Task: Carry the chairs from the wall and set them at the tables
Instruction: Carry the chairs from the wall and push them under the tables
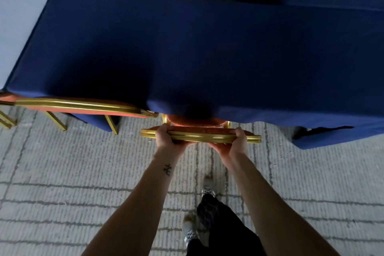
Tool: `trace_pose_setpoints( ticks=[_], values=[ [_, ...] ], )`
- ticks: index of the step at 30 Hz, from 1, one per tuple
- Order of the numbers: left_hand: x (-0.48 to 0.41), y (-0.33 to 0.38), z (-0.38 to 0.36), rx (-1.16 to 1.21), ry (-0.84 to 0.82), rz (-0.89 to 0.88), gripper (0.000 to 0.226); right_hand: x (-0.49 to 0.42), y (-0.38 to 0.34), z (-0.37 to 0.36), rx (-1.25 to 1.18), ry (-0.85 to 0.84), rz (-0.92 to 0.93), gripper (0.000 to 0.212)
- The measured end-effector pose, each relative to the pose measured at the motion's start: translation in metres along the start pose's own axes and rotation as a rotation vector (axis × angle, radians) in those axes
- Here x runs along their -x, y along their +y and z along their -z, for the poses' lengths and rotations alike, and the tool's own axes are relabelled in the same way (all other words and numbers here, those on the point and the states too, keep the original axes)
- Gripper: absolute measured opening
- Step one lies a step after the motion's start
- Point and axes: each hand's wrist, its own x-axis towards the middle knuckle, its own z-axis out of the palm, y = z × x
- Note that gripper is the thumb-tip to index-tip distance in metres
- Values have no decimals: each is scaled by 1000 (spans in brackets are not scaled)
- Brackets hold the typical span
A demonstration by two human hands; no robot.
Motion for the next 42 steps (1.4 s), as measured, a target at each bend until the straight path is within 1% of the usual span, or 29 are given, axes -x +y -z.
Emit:
trace_pose_setpoints(
  ticks=[2, 4, 7, 8, 12, 16, 22, 27, 31, 32, 34, 36, 40, 42],
  values=[
    [-9, 8, -13, -9, -9, 20, 45, -12, -7, -14, 10, 17, 19, 32],
    [-18, 15, -28, -27, -21, 15, 43, -24, -15, -28, 17, 28, 25, 36],
    [-23, 21, -50, -37, -29, 1, 36, -34, -30, -42, 34, 13, 56, 30],
    [-26, 24, -56, -41, -36, -3, 38, -38, -36, -47, 43, 3, 58, 28],
    [-30, 25, -71, -35, -13, -4, 60, -46, -48, -57, 36, 15, 58, 33],
    [-33, 15, -65, -61, -15, -43, 41, -50, -45, -49, 32, 51, 55, 40],
    [-37, 10, -62, -38, -25, -63, 35, -58, -43, -42, 44, 40, 73, 30],
    [-43, 7, -59, -16, -54, -64, 43, -61, -41, -38, 40, 21, 81, 35],
    [-44, 4, -56, -36, -64, -62, 65, -61, -39, -33, 43, -9, 73, 29],
    [-44, 3, -56, -42, -63, -70, 63, -62, -39, -32, 38, -18, 77, 30],
    [-44, 2, -55, -43, -60, -90, 51, -61, -38, -31, 36, -22, 88, 31],
    [-45, 2, -54, -40, -56, -94, 45, -59, -37, -32, 37, -21, 97, 31],
    [-38, -1, -48, -73, -54, -105, 50, -53, -33, -26, 24, -16, 110, 41],
    [-35, -6, -44, -90, -59, -116, 49, -49, -31, -22, 0, -21, 109, 46]
  ],
)
